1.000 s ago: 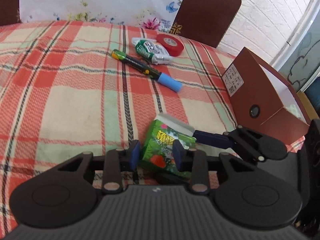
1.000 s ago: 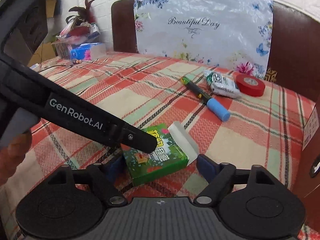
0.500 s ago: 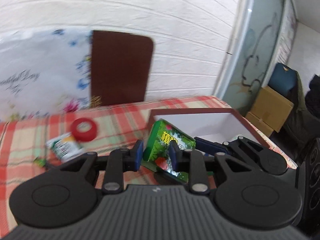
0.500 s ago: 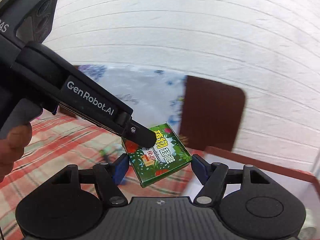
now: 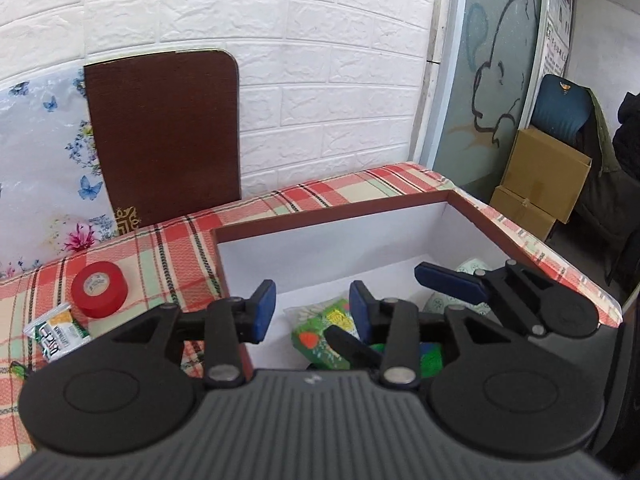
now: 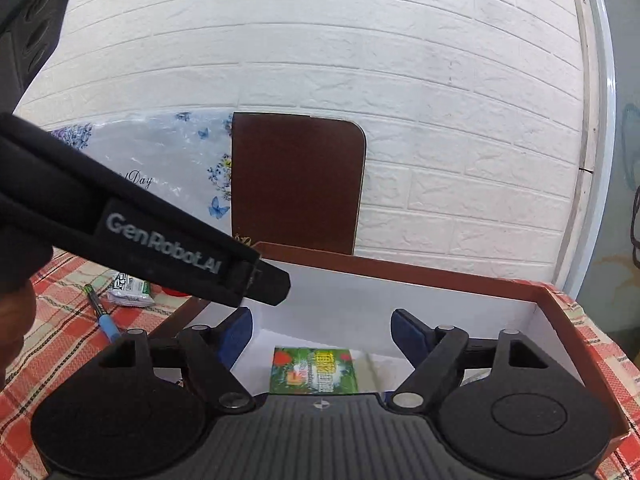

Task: Organize objects
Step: 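Carry the green gum pack into the brown box and open the left gripper, then reach the right gripper to the blue-capped marker and grasp it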

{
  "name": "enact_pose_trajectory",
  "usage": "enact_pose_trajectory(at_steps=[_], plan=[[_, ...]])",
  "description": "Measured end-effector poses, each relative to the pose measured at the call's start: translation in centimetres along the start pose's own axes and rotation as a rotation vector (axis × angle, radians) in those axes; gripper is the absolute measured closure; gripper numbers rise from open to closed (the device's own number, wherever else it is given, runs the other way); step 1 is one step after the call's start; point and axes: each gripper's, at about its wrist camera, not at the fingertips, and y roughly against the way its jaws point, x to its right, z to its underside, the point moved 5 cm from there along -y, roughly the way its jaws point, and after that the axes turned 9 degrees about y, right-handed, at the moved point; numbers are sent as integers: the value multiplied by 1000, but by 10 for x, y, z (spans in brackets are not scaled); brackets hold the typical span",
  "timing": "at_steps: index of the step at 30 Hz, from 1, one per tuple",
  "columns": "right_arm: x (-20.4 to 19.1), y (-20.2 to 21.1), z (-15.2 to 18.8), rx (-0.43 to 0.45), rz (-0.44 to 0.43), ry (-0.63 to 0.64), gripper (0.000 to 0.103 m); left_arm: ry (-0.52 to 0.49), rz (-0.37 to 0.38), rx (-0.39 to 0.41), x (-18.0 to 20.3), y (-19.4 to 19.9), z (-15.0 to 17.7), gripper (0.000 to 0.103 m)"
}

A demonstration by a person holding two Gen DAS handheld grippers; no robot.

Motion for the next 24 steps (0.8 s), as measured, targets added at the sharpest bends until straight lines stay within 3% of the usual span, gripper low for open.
enact_pose_trajectory(at_steps=[12,19,24], plan=[[-40,18,-21,44,-34,78,27,120,-76,64,-56,53,12,59],[-85,28,-42,75,-99,139,27,219,-172,65,-119,78,35,57],[-127,17,-42,45,-207,159,27,275,-309,22,-175,85,69,57]])
